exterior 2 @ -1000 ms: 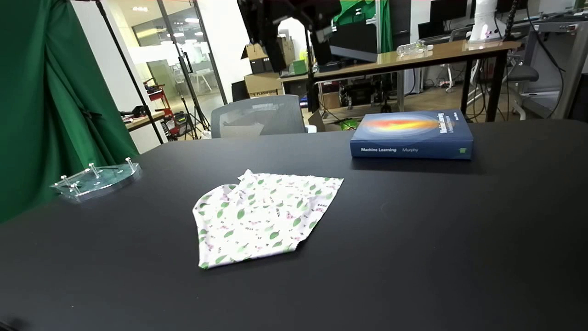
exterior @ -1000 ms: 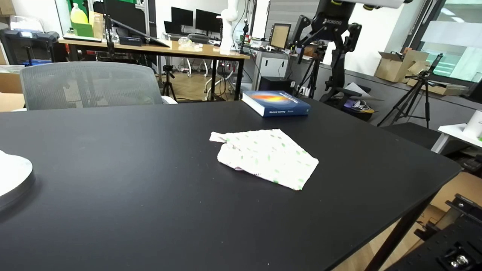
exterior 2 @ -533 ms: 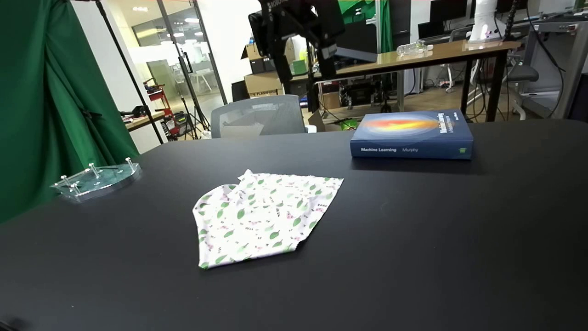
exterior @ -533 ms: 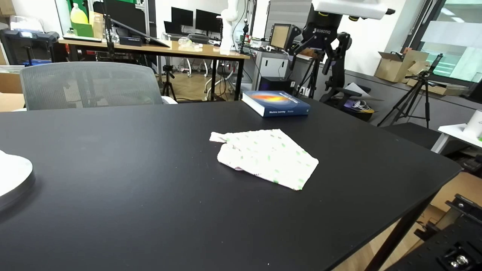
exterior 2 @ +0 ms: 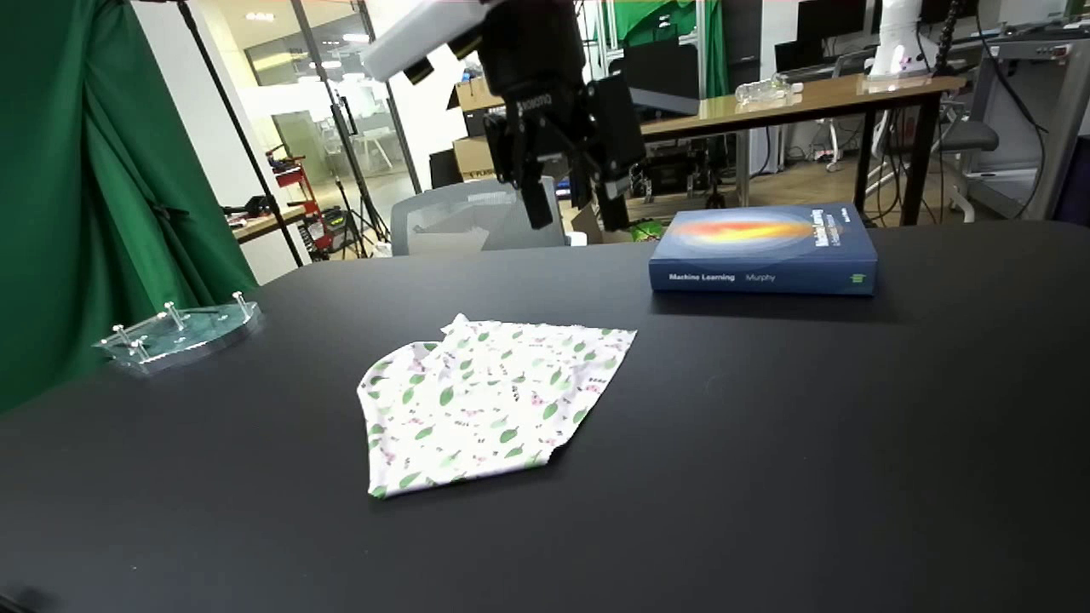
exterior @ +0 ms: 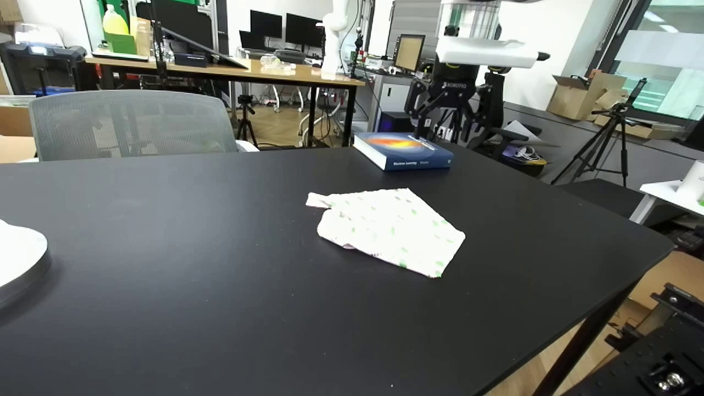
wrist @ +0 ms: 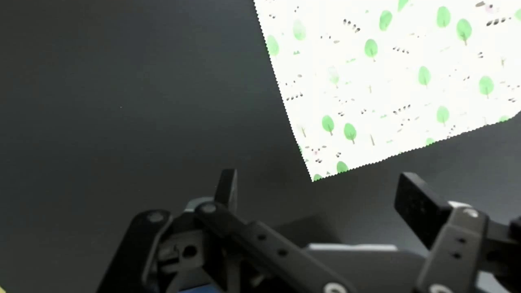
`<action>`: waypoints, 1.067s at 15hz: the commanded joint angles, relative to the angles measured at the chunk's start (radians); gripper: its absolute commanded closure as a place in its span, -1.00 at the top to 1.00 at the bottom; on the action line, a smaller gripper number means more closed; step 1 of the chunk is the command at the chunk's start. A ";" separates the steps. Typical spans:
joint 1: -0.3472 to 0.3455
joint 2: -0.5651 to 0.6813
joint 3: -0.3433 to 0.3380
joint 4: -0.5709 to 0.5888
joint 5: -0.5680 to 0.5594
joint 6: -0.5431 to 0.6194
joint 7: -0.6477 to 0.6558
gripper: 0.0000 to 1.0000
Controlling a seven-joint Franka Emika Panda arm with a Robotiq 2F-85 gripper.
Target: Fold the white cloth one time over
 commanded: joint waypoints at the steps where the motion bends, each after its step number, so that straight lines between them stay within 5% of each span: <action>1: 0.051 0.148 -0.035 0.127 0.005 -0.023 0.069 1.00; 7: 0.067 0.322 -0.045 0.292 0.107 -0.057 0.051 1.00; 8: 0.074 0.275 -0.052 0.215 0.092 -0.011 0.025 1.00; 16: 0.099 0.362 -0.079 0.289 0.097 -0.002 0.062 1.00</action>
